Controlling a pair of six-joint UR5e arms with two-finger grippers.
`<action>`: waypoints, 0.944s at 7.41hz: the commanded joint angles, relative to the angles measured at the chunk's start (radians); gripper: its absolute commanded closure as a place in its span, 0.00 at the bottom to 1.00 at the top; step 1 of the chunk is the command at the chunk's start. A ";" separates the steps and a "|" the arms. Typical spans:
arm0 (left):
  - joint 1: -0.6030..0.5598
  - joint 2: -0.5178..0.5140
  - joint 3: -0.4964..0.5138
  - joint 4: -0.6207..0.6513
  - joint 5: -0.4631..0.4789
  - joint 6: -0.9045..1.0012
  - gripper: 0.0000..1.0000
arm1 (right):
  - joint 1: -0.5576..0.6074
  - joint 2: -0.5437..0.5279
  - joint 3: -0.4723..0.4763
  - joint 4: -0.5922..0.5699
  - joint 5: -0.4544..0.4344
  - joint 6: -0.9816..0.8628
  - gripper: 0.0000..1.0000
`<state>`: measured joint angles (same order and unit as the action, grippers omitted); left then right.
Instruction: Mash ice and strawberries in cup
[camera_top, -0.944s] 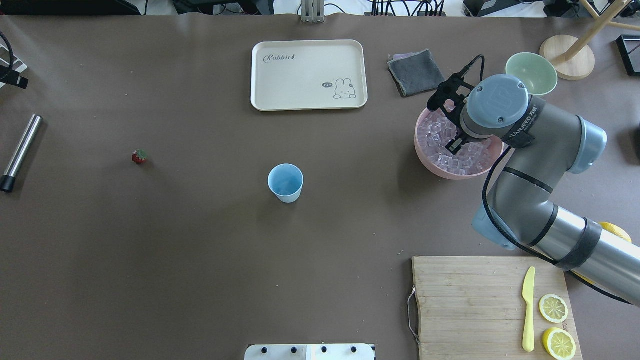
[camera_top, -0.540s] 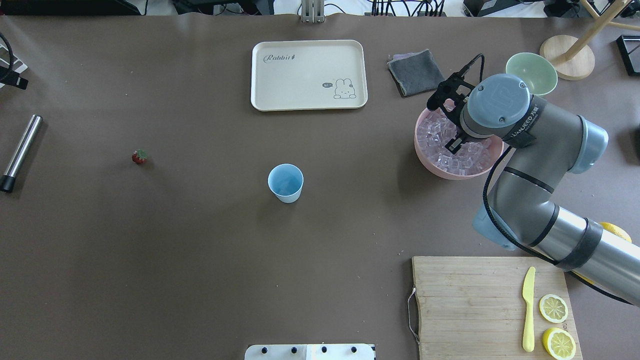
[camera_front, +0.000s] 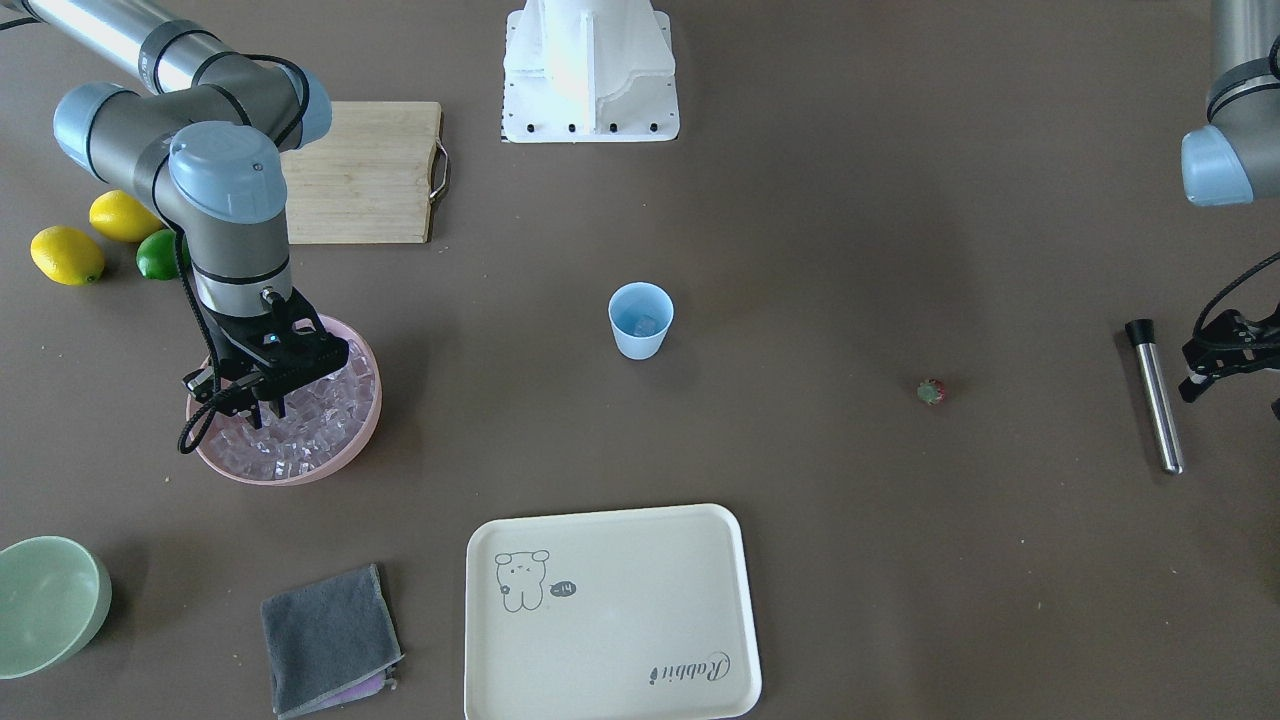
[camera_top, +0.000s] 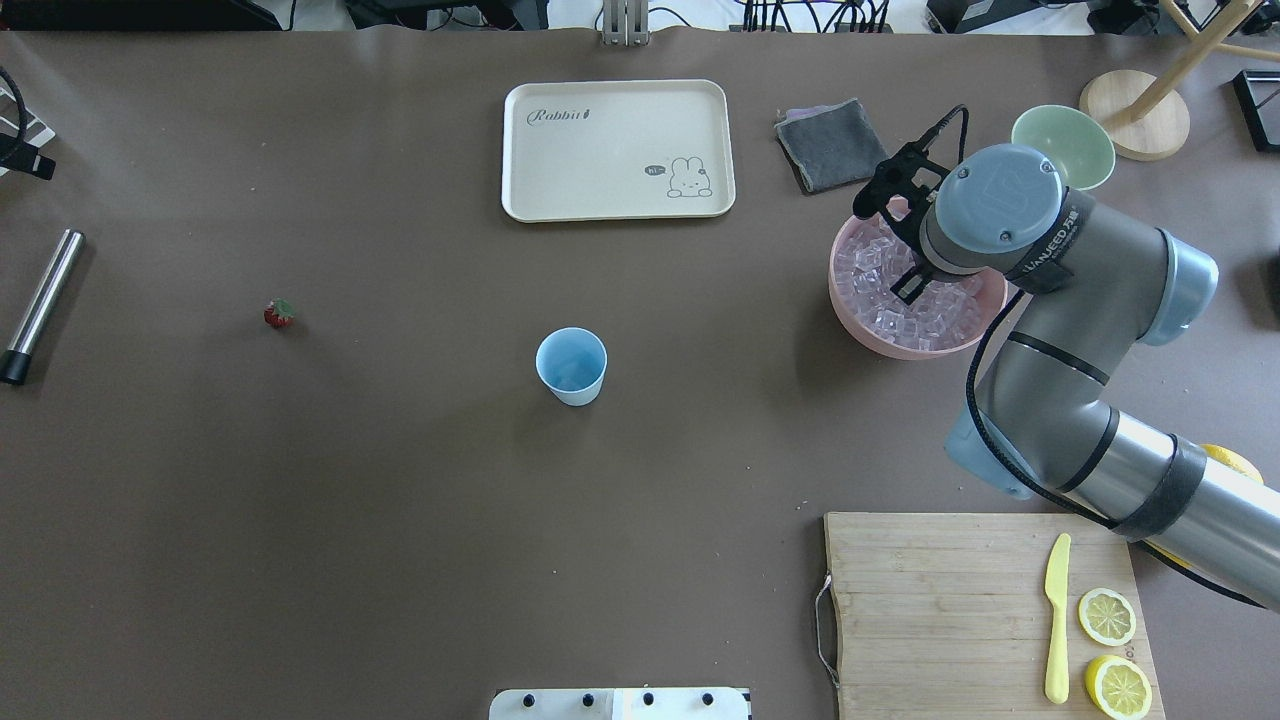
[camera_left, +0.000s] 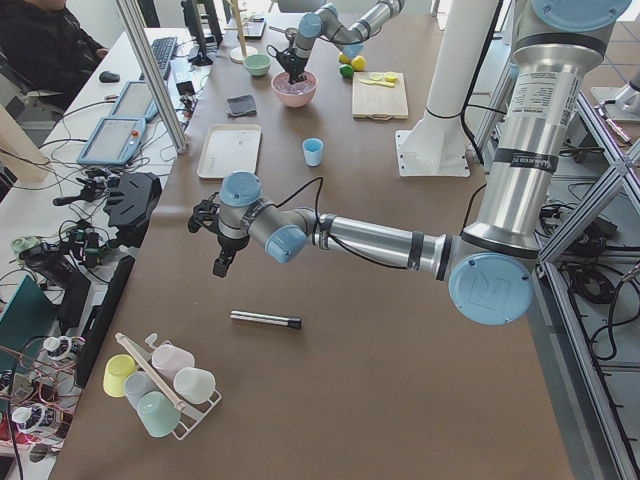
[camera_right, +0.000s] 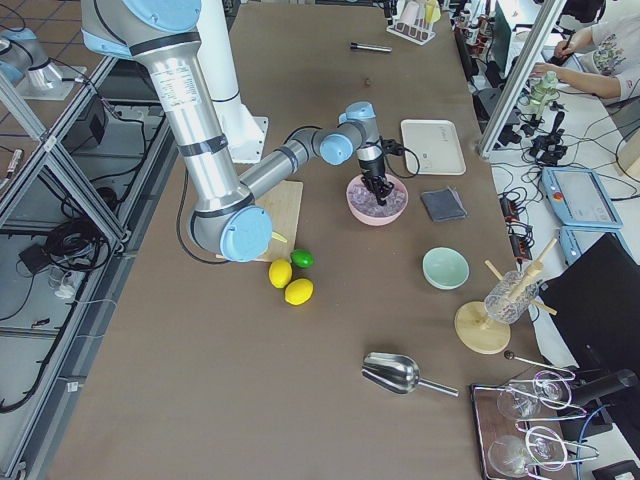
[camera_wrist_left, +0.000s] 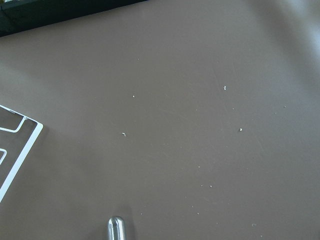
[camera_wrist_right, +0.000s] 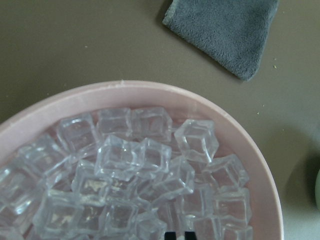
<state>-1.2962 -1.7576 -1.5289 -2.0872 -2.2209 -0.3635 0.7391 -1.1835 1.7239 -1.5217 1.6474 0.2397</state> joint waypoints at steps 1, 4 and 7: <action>0.002 0.010 0.003 -0.023 0.000 -0.002 0.03 | 0.040 -0.001 0.005 -0.001 0.076 -0.003 0.35; 0.002 0.009 0.009 -0.024 0.001 0.000 0.03 | 0.048 -0.004 -0.012 -0.002 0.101 0.012 0.23; 0.002 0.009 0.044 -0.077 0.001 0.000 0.03 | 0.046 0.007 -0.032 0.000 0.118 0.020 0.24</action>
<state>-1.2947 -1.7496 -1.4922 -2.1502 -2.2197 -0.3632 0.7857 -1.1837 1.7028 -1.5220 1.7533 0.2534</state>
